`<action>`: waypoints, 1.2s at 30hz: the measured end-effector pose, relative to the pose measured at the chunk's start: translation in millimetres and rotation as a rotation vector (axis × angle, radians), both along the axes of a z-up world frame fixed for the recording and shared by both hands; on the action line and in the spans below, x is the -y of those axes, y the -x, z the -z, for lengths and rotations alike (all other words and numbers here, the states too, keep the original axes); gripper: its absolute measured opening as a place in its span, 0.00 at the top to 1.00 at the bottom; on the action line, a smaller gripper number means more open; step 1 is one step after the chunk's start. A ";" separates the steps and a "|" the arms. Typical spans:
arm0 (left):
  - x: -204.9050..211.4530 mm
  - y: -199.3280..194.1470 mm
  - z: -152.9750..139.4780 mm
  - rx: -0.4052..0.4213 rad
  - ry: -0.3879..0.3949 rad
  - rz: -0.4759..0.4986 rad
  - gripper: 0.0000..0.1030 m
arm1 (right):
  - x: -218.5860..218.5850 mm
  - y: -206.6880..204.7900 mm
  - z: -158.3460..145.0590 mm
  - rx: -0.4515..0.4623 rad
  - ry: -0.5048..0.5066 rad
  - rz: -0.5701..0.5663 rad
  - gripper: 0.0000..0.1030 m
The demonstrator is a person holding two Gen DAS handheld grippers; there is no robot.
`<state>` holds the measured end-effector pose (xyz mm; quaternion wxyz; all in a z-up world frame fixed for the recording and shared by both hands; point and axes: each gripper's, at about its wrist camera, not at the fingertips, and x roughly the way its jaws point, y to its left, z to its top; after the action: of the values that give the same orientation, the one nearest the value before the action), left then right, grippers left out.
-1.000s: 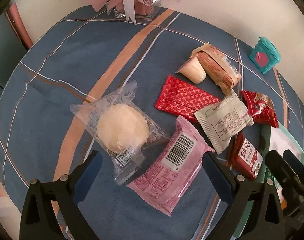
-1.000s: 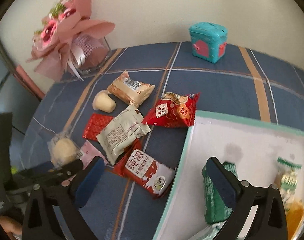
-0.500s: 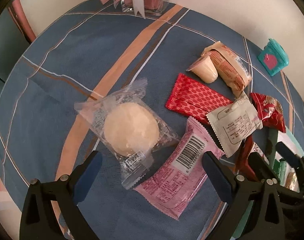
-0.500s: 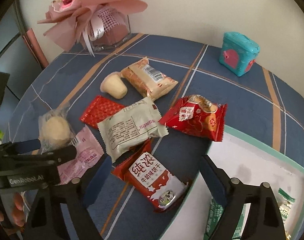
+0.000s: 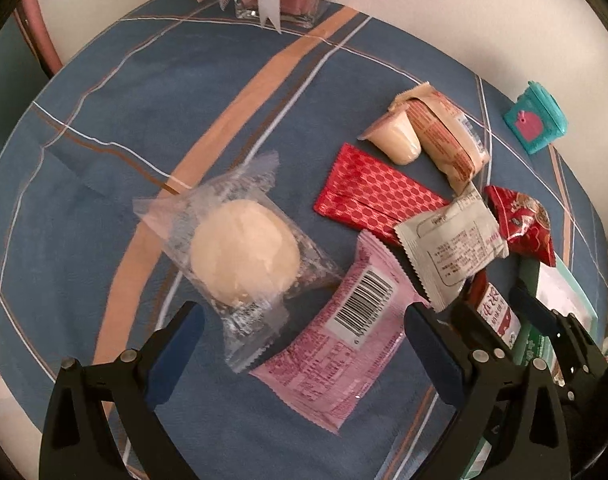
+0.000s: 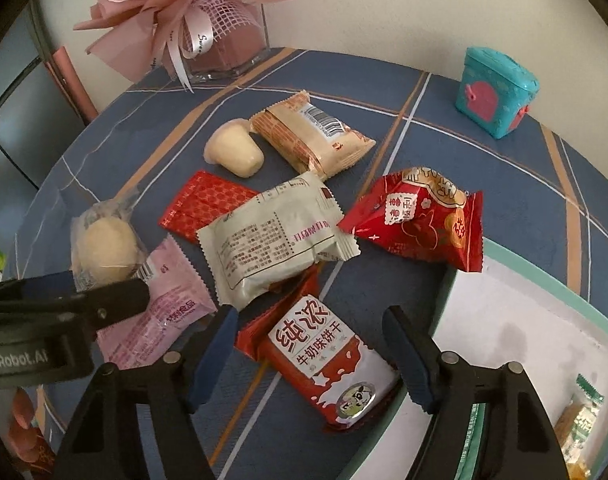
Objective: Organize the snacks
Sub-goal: 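Grasp the red-and-white milk biscuit packet with the right tool while the left grasps the pink barcode packet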
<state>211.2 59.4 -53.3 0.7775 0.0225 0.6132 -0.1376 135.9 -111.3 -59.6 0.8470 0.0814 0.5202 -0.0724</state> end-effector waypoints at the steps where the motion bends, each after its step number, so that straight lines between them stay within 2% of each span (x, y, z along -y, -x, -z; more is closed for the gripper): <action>1: 1.0 0.2 0.7 -0.002 -0.001 0.006 0.03 | -0.6 -0.4 0.9 -0.005 0.004 -0.002 0.26; 7: 9.7 1.5 3.2 -0.009 -0.006 0.023 0.03 | -12.4 -2.7 7.2 -0.066 0.032 -0.033 0.25; 12: 19.9 7.1 7.1 -0.020 -0.010 0.034 0.03 | -13.5 -2.5 6.5 -0.092 -0.058 -0.013 0.25; 15: 28.0 7.8 12.3 -0.020 -0.014 0.044 0.03 | -18.6 -4.7 5.6 -0.097 -0.110 -0.016 0.31; 17: 30.6 6.3 14.2 -0.020 -0.018 0.048 0.03 | -23.8 -7.4 5.7 -0.095 -0.135 -0.033 0.43; 20: 34.1 7.1 15.8 -0.019 -0.028 0.055 0.03 | -27.6 -10.5 10.1 -0.110 -0.115 -0.028 0.52; 24: 44.6 10.6 19.3 -0.013 -0.040 0.073 0.04 | -33.4 -13.1 12.4 -0.117 -0.092 -0.032 0.53; 36: 75.3 22.5 33.3 -0.008 -0.086 0.122 0.30 | -36.0 -5.9 20.3 -0.139 -0.100 0.037 0.57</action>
<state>188.8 -15.8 -86.6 0.7634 0.0926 0.6193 -0.1586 141.7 -75.3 -80.0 0.8022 0.1280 0.5793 -0.0674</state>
